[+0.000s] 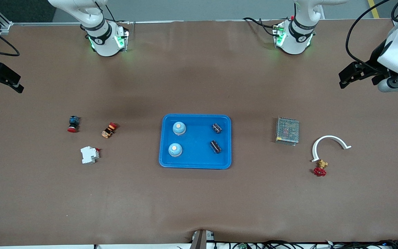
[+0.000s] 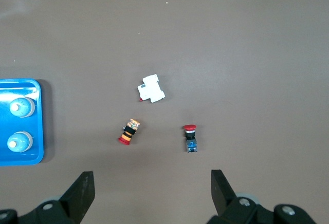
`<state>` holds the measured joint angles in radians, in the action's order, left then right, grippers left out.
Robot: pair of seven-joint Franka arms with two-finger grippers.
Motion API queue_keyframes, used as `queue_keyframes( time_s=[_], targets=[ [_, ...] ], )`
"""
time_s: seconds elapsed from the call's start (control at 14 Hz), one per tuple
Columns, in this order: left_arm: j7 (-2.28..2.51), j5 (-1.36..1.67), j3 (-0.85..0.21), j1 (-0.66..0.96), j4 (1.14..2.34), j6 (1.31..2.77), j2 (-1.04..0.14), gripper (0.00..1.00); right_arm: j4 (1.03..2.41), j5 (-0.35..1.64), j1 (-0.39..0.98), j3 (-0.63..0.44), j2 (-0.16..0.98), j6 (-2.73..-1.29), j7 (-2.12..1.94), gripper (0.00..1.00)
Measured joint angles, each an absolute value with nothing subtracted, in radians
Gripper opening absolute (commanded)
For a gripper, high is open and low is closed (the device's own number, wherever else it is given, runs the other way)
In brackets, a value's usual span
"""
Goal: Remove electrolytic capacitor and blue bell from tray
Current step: 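Move both grippers from rest toward the blue tray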
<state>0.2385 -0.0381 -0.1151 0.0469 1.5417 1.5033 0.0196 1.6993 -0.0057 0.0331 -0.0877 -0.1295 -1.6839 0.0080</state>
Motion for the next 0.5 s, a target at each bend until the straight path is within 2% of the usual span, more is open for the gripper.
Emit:
queue_keyframes(
  time_s=[0.29, 0.5],
  targets=[
    [0.238, 0.012, -0.117, 0.048, 1.553, 1.498, -0.007, 1.00, 1.699, -0.006, 0.043, -0.077, -0.130, -1.665, 0.029, 1.00],
    [0.240, 0.024, -0.131, 0.054, 1.557, 1.506, -0.052, 1.00, 1.697, -0.005, 0.106, -0.072, -0.130, -1.659, 0.137, 1.00]
  ],
)
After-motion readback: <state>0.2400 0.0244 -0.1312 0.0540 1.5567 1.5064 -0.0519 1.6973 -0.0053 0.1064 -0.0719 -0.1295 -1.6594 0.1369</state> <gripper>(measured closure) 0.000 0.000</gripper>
